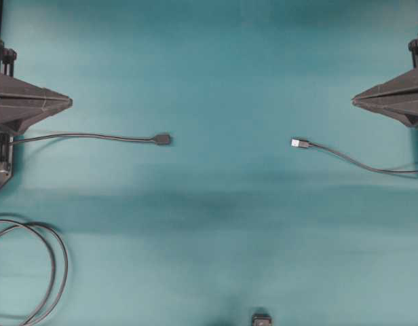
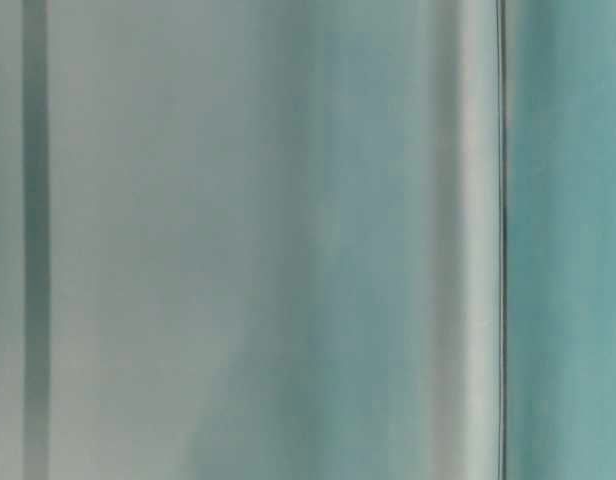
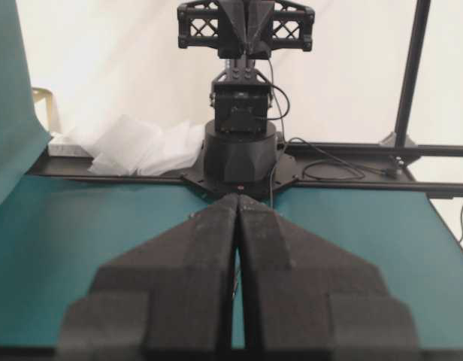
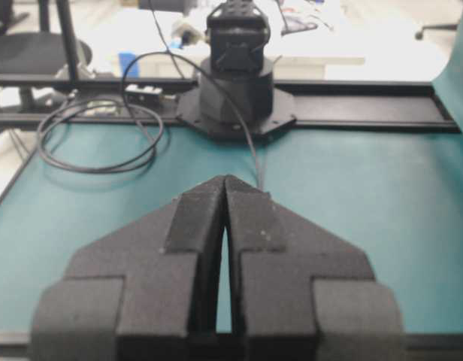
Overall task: Insert the USB using both arms.
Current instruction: 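Lower both grippers over the cable ends, left over socket, right over plug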
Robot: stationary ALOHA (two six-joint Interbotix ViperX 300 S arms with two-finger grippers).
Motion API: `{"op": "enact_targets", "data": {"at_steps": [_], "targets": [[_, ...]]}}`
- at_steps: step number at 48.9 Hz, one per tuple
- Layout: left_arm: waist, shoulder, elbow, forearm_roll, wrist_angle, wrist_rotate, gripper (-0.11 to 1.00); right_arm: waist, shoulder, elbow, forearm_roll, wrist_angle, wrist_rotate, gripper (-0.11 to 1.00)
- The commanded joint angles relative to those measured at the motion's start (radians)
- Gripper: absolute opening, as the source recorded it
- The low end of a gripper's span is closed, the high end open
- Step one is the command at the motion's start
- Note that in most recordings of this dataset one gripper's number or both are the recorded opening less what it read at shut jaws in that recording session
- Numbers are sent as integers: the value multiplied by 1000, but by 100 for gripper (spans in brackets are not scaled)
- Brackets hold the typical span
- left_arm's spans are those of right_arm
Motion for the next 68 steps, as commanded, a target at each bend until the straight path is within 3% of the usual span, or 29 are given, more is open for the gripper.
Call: {"op": "enact_targets", "data": {"at_steps": [1, 10, 21, 31, 47, 53, 62, 64, 68], "targets": [[-9, 15, 6, -15, 0, -18, 4, 3, 12, -2, -5, -5, -2, 0], [-20, 23, -14, -15, 26, -17, 3, 5, 12, -12, -6, 80, 0, 0], [-21, 63, -91, -15, 278, -17, 3, 5, 17, -84, -6, 308, 0, 0], [-21, 97, -160, -15, 503, -35, 3, 5, 17, -127, -6, 445, 3, 0], [-17, 86, -164, -15, 535, -115, 4, 3, 31, -163, -6, 583, 107, 0], [-17, 87, -161, -15, 537, -117, 17, 3, 32, -166, -6, 595, 107, 0], [-17, 98, -160, -15, 543, -118, 63, 5, 75, -178, -6, 666, 107, 0], [-17, 103, -158, -15, 548, -118, 67, 5, 95, -183, -6, 687, 107, 0], [-17, 117, -152, -15, 563, -118, 66, 5, 140, -193, -6, 719, 106, 0]]}}
